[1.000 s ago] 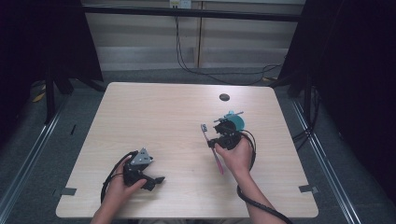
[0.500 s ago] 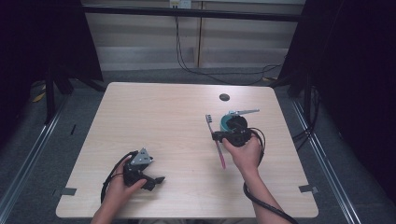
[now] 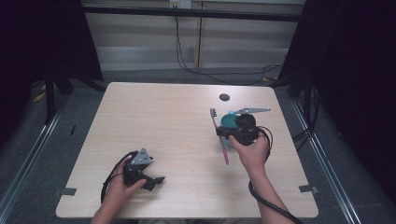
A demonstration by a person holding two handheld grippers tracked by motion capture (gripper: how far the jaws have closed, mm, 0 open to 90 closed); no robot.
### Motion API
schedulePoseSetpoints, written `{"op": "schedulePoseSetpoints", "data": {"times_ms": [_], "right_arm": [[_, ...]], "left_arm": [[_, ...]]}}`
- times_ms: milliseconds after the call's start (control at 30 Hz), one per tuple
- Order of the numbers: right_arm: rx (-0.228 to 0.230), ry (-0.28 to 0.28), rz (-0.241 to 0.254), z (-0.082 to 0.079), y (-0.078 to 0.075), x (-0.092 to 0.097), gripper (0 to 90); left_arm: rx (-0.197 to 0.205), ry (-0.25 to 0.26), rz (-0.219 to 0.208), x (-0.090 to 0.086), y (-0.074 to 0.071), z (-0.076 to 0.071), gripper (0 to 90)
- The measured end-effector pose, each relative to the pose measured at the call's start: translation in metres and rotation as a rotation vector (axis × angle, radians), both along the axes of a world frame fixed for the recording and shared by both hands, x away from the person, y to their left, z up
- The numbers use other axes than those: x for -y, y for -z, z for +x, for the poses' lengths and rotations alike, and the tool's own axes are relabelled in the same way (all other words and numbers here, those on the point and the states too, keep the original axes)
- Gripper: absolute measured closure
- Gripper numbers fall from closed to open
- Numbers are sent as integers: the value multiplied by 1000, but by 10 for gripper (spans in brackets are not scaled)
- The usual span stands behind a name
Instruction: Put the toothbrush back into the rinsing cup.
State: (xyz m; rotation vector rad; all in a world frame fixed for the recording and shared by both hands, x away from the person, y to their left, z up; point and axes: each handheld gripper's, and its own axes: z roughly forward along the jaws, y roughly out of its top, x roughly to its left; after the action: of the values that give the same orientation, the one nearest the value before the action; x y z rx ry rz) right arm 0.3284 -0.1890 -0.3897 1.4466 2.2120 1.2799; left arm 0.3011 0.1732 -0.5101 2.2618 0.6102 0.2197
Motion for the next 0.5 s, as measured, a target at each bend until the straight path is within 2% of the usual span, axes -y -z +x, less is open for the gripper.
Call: {"op": "schedulePoseSetpoints", "data": {"times_ms": [333,500], "right_arm": [[40,-10,39,0,-7,5,815],[64,-13,87,1,-10,9,815]], "left_arm": [[0,-2,1,0,0,0,89],[0,-2,1,0,0,0,89]]}}
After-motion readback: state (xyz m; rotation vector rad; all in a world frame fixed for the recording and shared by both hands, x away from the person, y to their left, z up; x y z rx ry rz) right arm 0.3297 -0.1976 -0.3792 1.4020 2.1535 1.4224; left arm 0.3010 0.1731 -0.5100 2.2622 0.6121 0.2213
